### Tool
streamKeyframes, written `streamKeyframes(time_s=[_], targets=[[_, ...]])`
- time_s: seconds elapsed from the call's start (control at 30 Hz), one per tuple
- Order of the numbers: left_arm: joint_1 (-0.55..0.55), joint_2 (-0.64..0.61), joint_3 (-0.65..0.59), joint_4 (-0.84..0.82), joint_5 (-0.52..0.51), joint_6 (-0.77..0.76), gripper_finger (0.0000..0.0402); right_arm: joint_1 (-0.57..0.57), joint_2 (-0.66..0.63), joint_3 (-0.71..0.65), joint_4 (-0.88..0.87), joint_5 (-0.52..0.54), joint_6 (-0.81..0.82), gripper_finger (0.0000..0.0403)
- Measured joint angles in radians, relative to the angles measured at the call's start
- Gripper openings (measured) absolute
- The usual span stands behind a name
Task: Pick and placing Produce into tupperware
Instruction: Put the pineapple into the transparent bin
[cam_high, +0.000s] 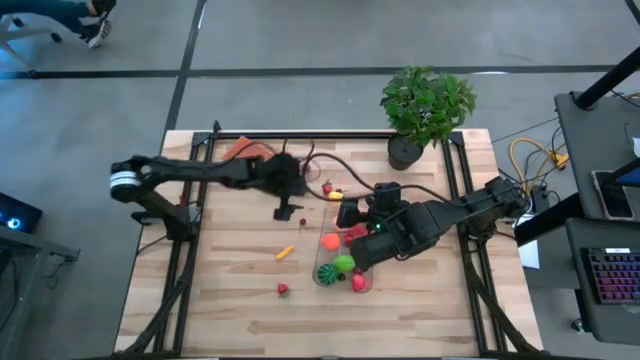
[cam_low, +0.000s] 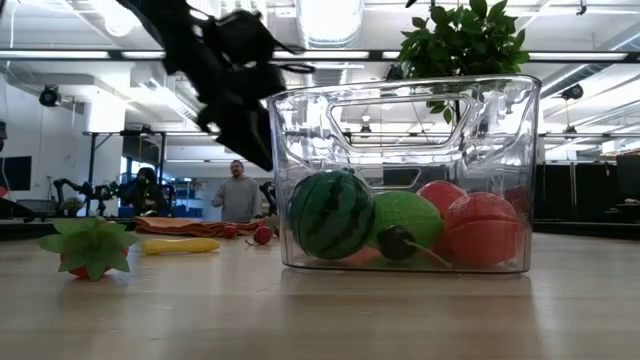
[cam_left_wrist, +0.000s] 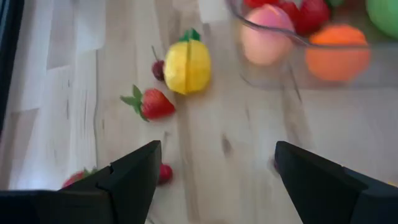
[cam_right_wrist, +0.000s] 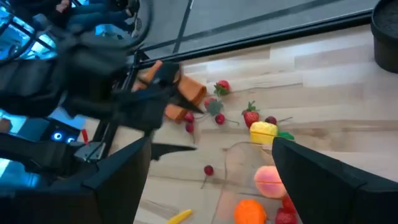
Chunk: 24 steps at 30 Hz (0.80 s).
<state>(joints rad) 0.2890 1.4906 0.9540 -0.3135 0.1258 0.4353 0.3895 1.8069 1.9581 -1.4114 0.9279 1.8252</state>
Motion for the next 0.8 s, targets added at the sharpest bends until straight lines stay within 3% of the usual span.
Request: streamKeyframes(time_s=[0.13,0.3,0.8], targets=[[0.048,0.095,0.081,0.0,0.083,0.072,0.0299,-0.005,0.0,0.009,0.0,0.0,0.011,0.0327],[0.05,0.199,0.165,0.001,0.097,0.219,0.0299,-0.014,0.0,0.007,-0.005,-0.008,0.054,0.0327],[0.047,0.383,0.307,0.024,0.153,0.226,0.0299,-0.02,0.0,0.005,-0.018,-0.015,0.105,0.0327]])
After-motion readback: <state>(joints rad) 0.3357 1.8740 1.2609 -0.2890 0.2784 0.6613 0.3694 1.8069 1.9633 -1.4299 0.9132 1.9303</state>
